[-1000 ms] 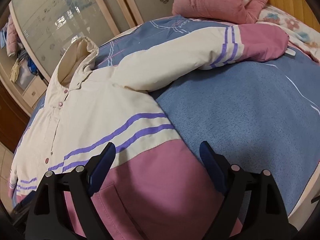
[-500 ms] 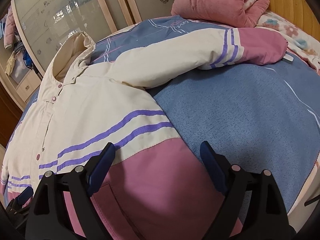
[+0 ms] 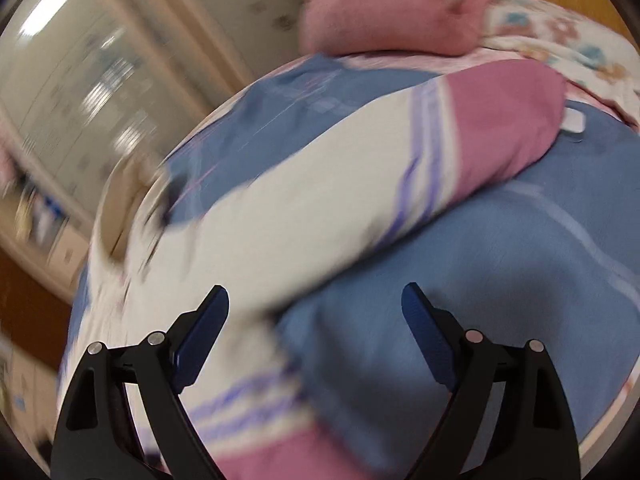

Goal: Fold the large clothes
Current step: 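Grasp the pink sleeve cuff with the right tool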

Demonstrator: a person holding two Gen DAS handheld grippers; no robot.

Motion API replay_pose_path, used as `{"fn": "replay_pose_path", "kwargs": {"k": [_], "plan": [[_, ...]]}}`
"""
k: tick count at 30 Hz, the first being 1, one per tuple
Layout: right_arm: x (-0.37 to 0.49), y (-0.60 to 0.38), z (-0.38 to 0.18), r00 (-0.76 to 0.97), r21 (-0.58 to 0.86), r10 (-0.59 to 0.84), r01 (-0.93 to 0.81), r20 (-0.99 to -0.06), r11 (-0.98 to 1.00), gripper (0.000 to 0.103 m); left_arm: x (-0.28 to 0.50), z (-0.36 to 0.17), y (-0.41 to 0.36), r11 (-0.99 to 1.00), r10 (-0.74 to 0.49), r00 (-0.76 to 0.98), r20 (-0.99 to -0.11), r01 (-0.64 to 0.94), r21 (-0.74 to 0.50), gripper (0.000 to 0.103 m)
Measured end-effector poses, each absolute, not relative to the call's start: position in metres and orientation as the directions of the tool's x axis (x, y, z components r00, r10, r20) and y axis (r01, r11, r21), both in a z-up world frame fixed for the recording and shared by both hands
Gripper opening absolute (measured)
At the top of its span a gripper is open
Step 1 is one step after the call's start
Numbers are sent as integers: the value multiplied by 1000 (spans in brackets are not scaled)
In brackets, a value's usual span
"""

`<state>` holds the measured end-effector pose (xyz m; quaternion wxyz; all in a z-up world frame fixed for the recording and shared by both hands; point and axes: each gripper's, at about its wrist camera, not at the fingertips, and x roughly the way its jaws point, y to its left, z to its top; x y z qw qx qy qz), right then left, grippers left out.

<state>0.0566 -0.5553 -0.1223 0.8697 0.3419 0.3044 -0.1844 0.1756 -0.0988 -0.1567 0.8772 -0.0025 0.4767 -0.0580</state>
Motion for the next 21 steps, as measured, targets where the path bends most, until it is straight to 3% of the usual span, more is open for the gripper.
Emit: {"fn": "replay_pose_path", "kwargs": {"k": [2,6,8,10,13,14,15,17,21], "plan": [[62,-596,-121,728,490,-206,615,-654,618,89,175,-158,-101,993,-100,544,-833,110,-48,101],[69,-657,-128,593,357,-442,784,-673,508,89,175,-160,-105,991,-87,551,-830,137,-14,101],[57,-681,-143,539,376,-461,835,-704,402,89,177,-160,-106,991,-83,552,-830,136,-8,101],[40,-703,-157,560,482,-451,828,-695,286,89,180,-162,-109,993,-62,565,-823,117,6,101],[51,-728,-171,613,537,-355,790,-706,297,89,183,-164,-116,996,-7,581,-814,78,47,101],[56,-732,-172,619,529,-345,784,-705,326,79,185,-163,-117,996,5,578,-816,66,53,101],[58,-734,-171,617,512,-357,784,-701,351,45,186,-163,-117,997,7,574,-819,60,50,101],[54,-733,-171,652,545,-345,756,-675,363,14,187,-162,-115,998,0,568,-823,54,37,101],[41,-721,-139,804,678,-326,595,-498,431,10,185,-162,-115,998,8,580,-814,44,42,101]]}}
